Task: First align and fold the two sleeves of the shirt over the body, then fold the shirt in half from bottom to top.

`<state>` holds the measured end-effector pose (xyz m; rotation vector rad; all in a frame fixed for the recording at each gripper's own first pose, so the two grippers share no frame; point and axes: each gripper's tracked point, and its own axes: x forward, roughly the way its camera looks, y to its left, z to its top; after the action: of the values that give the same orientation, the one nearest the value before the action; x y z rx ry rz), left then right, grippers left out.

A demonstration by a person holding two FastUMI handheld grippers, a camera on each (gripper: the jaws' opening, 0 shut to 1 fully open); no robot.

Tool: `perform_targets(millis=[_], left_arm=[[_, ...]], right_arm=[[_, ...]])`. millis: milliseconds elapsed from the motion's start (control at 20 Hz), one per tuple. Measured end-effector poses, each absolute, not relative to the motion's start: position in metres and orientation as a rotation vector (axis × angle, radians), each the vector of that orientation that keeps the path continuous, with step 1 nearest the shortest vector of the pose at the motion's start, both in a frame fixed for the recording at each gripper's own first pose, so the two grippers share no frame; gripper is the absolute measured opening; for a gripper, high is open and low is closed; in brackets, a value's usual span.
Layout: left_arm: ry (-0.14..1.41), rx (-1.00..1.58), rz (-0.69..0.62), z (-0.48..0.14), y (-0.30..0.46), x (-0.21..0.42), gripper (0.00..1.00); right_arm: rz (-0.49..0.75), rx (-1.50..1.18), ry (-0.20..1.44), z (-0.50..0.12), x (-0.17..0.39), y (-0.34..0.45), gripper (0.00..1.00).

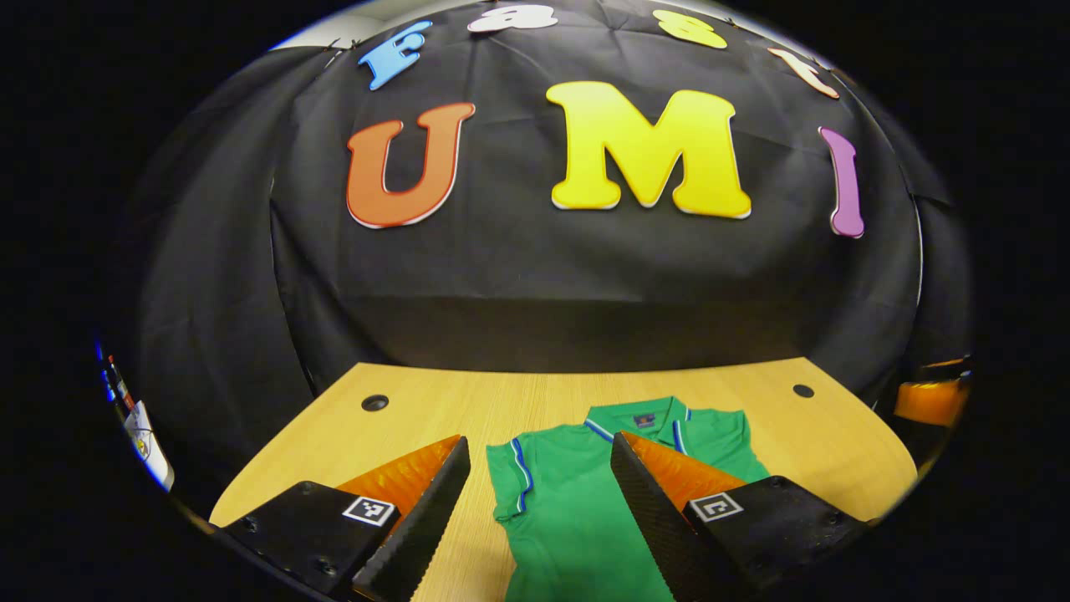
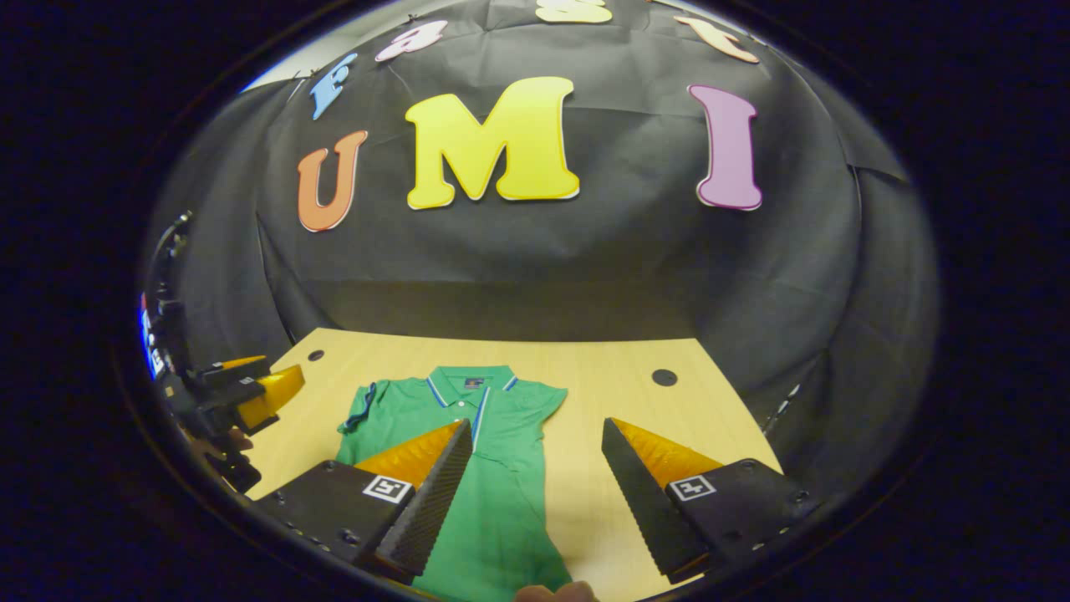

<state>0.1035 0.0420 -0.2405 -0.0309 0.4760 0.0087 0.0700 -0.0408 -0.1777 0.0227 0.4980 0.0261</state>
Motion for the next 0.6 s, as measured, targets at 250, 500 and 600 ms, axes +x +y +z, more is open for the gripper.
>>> perform_targets(millis=[250, 500, 600], left_arm=[[0.623, -0.036, 0.016, -0.321, 0.059, 0.117, 1.00], [0.714, 0.004, 0.014, -0.377, 0.074, 0.130, 1.00], [0.721, 0.029, 0.010, -0.385, 0.079, 0.137, 1.00]], right_arm=[[-0.038, -0.004, 0.511, -0.179, 0.048, -0.065, 0.96], [-0.078, 0.005, 0.560, -0.193, 0.040, -0.073, 0.92], [-0.082, 0.009, 0.569, -0.195, 0.041, -0.071, 0.96]])
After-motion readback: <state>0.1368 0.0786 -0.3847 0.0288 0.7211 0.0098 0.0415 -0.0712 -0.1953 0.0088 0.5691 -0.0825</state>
